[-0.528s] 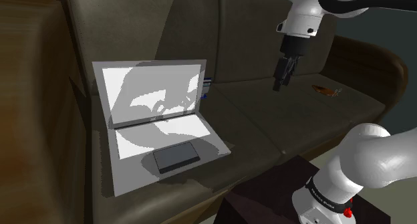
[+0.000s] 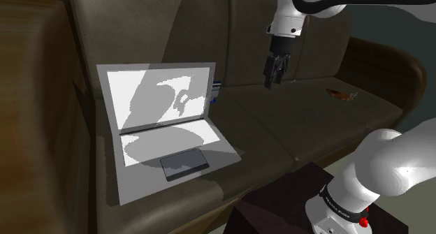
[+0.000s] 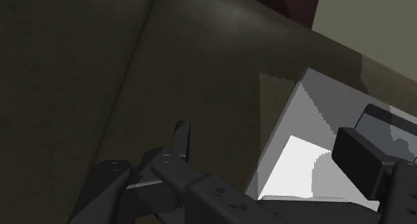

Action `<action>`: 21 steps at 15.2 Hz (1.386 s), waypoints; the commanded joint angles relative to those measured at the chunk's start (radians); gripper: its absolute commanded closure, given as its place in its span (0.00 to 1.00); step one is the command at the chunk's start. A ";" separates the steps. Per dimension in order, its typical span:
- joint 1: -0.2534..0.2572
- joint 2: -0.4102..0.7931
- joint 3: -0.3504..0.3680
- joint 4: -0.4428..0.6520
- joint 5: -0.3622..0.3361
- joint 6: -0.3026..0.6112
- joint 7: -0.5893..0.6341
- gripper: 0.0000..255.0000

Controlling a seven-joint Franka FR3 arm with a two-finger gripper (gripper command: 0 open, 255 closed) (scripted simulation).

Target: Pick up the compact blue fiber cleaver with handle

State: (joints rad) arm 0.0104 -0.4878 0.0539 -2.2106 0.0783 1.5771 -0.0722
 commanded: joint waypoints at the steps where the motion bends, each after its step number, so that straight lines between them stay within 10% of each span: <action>1: -0.001 0.090 0.000 0.060 -0.003 0.017 -0.005 0.00; 13: -0.011 0.628 -0.008 0.550 -0.028 -0.011 -0.041 0.00; 21: -0.007 1.063 -0.010 1.104 -0.044 -0.181 -0.053 0.00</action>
State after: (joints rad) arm 0.0019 0.5027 0.0443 -1.1987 0.0362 1.4236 -0.1238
